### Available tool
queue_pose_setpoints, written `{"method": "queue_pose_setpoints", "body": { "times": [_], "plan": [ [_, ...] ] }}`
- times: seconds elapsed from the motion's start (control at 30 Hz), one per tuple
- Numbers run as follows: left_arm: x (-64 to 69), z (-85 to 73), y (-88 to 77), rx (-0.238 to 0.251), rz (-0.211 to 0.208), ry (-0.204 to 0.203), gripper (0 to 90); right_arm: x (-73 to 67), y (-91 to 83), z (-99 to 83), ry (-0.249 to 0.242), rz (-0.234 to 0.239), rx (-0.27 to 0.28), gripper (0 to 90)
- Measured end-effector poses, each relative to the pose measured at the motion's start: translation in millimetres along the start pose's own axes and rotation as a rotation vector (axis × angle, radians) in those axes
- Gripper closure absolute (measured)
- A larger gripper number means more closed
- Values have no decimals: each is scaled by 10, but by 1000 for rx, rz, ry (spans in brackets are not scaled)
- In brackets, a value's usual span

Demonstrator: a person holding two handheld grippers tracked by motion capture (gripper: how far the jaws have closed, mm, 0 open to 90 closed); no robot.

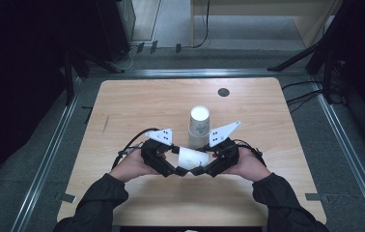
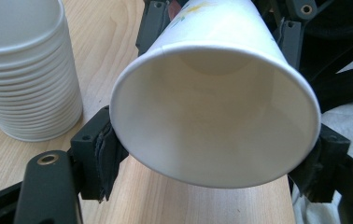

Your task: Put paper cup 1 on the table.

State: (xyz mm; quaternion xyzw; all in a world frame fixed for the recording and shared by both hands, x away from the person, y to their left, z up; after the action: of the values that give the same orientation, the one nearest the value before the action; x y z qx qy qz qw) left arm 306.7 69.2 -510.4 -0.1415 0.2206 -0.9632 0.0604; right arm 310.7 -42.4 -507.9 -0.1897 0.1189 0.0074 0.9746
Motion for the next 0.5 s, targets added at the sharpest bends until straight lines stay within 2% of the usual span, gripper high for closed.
{"method": "queue_pose_setpoints", "body": {
  "times": [0.23, 0.33, 0.4, 0.5],
  "plan": [
    [-1, 7, -24, -23, 15, 15, 243, -3, 6, -4, -1, -1, -4, 319],
    [-44, 33, -116, -42, 43, 26, 243, 26, -1, -14, 2, -33, -12, 267],
    [-49, 57, -172, -47, 38, 20, 243, 44, -10, -24, 5, -48, -18, 256],
    [-70, 104, -245, -74, 59, 28, 243, 61, -16, -41, 6, -61, -22, 254]
  ]
}}
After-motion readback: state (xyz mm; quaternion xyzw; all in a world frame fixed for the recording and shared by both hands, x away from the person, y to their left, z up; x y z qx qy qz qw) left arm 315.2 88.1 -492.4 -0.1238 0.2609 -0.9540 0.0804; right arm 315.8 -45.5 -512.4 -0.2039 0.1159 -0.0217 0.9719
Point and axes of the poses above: each handheld gripper's, and its own axes: y roughly forward along the jaws, z roughly out of its top, x roughly to its right, the point moved 8 cm from there along y, roughly forward along the jaws, and after that the axes turned 11 degrees about x, right-handed, at the moved point
